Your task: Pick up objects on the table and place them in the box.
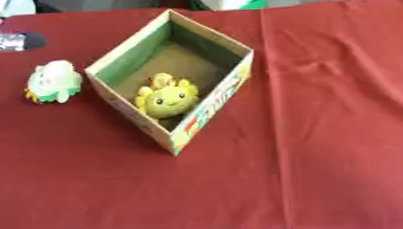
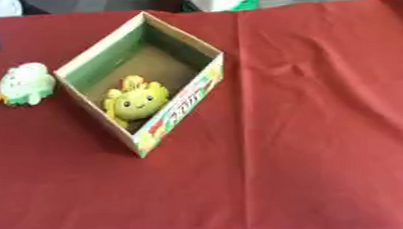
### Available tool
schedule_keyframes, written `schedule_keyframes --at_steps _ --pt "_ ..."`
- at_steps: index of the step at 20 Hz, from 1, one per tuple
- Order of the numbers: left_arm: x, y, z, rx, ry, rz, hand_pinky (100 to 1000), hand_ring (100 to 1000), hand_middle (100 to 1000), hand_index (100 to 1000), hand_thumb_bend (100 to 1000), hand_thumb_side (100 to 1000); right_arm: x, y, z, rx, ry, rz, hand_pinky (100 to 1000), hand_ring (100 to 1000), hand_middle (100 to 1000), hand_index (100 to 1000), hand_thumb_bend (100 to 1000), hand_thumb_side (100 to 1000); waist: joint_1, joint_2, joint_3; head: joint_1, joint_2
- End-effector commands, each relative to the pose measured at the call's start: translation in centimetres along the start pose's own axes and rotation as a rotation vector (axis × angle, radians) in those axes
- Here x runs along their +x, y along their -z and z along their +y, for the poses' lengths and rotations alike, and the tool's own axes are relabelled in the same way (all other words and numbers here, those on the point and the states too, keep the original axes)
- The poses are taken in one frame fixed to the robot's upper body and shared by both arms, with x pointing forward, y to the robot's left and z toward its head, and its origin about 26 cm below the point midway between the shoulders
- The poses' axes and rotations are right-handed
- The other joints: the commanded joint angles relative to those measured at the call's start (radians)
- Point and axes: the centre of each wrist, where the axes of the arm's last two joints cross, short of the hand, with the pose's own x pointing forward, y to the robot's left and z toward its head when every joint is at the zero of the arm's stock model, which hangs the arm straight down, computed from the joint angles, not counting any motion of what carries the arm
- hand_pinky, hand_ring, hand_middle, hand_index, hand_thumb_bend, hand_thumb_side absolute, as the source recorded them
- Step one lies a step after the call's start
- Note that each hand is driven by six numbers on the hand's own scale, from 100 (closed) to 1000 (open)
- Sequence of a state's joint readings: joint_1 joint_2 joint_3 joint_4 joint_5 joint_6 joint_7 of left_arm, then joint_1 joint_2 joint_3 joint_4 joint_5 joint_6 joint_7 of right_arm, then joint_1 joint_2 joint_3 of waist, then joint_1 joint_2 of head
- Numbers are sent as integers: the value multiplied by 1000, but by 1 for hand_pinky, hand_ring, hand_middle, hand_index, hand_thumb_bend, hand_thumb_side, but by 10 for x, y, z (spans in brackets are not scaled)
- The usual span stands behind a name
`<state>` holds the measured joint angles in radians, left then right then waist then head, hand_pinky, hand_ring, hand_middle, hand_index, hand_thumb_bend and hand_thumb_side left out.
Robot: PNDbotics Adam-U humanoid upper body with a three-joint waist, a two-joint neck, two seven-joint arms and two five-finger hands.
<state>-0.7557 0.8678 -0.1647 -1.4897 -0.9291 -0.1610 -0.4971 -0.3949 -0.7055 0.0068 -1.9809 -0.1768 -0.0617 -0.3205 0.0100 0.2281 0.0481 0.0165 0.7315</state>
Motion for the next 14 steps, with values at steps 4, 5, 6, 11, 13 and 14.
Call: schedule_keyframes --at_steps 4,5,6,11,13,14 --pt "-10 5 2 -134 29 7 808 847 880 1000 763 966 7 3 -1 2 -13 -20 865 781 765 891 100 883 2 -7 -1 7 -23" --pt "-11 6 0 -169 18 6 812 856 891 1000 744 929 7 3 -1 2 -11 -16 865 779 764 889 100 888 3 -5 -1 8 -24" --pt "-11 8 -2 -200 2 2 812 858 895 1000 732 912 6 2 0 2 -11 -11 866 778 763 885 100 887 3 -4 -1 8 -26" --pt "-15 13 -10 -304 -78 -28 825 878 914 1000 743 865 5 0 2 -3 -9 10 868 773 758 869 100 872 2 6 -5 8 -36" --pt "-14 15 -12 -330 -86 -40 828 882 921 1000 743 848 5 0 3 -7 -7 17 869 771 757 867 100 869 3 10 -7 9 -40" --pt "-14 15 -13 -342 -87 -45 828 884 920 1000 737 842 4 0 3 -7 -6 21 870 770 756 866 100 866 3 13 -8 10 -42"
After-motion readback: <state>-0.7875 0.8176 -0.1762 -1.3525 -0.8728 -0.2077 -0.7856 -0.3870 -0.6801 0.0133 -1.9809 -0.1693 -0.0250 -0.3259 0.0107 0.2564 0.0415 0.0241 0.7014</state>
